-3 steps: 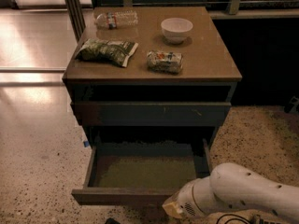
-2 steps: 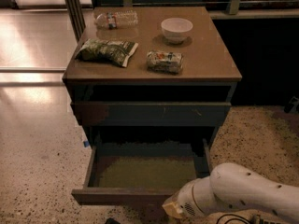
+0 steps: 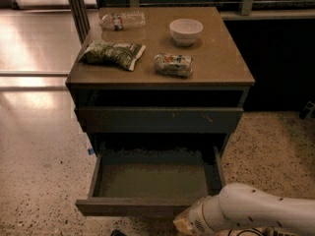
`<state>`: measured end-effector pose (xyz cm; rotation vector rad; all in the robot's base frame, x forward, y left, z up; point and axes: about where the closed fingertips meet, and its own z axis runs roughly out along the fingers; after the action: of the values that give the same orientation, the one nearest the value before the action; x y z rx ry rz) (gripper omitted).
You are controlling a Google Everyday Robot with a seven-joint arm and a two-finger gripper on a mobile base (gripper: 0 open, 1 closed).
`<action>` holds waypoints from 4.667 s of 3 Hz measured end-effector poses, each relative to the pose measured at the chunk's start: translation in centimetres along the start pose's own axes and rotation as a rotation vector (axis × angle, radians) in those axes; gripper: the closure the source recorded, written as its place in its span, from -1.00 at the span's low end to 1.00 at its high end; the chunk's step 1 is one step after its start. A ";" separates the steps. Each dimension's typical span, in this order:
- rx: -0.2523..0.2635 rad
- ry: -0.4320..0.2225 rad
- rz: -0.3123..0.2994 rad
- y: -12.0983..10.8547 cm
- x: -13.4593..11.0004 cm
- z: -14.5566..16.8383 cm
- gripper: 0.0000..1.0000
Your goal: Close middle drawer
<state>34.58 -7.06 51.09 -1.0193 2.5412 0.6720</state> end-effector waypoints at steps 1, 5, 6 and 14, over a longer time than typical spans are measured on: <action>0.005 0.005 0.003 0.0 0.2 0.1 1.00; 0.046 -0.080 0.049 -2.4 0.8 8.7 1.00; 0.054 -0.087 0.045 -2.8 0.5 9.4 1.00; 0.238 -0.230 -0.040 -15.4 -8.4 13.9 1.00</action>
Offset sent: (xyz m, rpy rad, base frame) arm 0.0020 0.0105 -0.0883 0.0122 -0.0194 -0.0911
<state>52.98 -4.72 38.57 -0.8554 2.3272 0.4342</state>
